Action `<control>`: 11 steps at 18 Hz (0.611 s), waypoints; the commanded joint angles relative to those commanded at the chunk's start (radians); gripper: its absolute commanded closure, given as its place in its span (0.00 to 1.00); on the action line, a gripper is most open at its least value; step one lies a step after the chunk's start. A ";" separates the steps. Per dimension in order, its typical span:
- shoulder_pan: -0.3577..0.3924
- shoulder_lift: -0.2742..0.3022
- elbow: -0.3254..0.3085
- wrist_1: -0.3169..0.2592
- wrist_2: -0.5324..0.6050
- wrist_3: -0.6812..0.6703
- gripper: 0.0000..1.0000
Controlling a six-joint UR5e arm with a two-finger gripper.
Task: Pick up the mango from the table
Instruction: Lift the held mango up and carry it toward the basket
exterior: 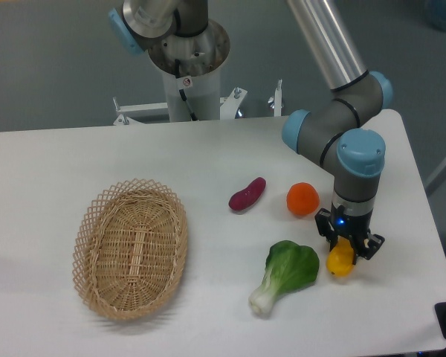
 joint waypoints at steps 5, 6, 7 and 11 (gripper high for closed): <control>-0.044 0.123 -0.005 -0.006 -0.087 -0.215 0.62; -0.063 0.149 -0.014 -0.006 -0.090 -0.261 0.61; -0.077 0.173 -0.023 -0.006 -0.092 -0.284 0.61; -0.121 0.242 -0.073 -0.006 -0.094 -0.309 0.61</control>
